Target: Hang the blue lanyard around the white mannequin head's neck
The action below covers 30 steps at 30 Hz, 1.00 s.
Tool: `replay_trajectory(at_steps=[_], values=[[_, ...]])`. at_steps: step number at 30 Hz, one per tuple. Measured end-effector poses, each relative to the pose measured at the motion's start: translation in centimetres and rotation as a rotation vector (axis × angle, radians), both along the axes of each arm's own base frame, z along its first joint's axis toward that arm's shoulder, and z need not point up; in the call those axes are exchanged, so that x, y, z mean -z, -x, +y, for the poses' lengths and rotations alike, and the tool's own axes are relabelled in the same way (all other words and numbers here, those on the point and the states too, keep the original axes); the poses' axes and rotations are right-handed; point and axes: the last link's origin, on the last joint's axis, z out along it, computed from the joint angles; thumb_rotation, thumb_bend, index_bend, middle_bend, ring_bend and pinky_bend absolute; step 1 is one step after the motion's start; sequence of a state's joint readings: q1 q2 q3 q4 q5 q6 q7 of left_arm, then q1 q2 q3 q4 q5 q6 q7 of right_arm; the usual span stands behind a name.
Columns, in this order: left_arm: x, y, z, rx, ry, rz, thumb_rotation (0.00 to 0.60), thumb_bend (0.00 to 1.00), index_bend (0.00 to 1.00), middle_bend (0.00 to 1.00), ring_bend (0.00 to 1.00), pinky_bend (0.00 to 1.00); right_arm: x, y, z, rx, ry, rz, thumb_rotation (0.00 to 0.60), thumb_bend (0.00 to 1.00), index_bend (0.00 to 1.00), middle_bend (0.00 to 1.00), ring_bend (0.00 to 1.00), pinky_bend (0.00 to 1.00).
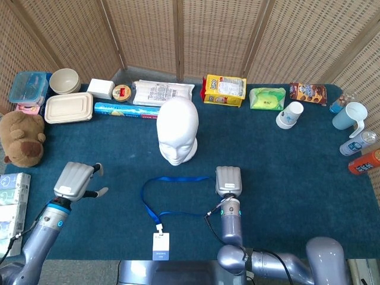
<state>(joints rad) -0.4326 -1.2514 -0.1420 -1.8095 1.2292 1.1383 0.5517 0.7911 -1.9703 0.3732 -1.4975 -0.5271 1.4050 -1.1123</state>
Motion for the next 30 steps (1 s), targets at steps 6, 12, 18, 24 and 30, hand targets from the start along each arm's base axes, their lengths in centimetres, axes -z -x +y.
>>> replay_trajectory(at_steps=[6,12,18,24,30], values=[[2.3,-2.2,1.2,-0.02,0.023,0.075,0.427,0.16,0.49,1.0,1.0,1.0,-0.3,0.3,0.1,-0.005,-0.006,-0.011,0.6,0.45,0.64,0.92,1.0,1.0],[5.3,-4.6,1.9,-0.062,0.055,0.061,0.465,0.2,0.5,1.0,1.0,1.0,-0.3,0.7,0.2,-0.003,-0.014,-0.018,0.6,0.45,0.64,0.92,1.0,1.0],[7.7,-6.2,2.5,-0.089,0.073,0.052,0.47,0.22,0.5,1.0,1.0,1.0,-0.4,1.0,0.1,-0.001,-0.018,-0.025,0.6,0.45,0.64,0.92,1.0,1.0],[9.8,-7.1,3.2,-0.123,0.091,0.046,0.472,0.23,0.5,1.0,1.0,1.0,-0.7,1.4,0.1,0.002,-0.018,-0.027,0.6,0.45,0.64,0.92,1.0,1.0],[11.0,-7.3,3.5,-0.15,0.109,0.044,0.474,0.24,0.5,1.0,1.0,1.0,-0.9,1.8,0.0,0.011,-0.016,-0.025,0.6,0.45,0.64,0.92,1.0,1.0]])
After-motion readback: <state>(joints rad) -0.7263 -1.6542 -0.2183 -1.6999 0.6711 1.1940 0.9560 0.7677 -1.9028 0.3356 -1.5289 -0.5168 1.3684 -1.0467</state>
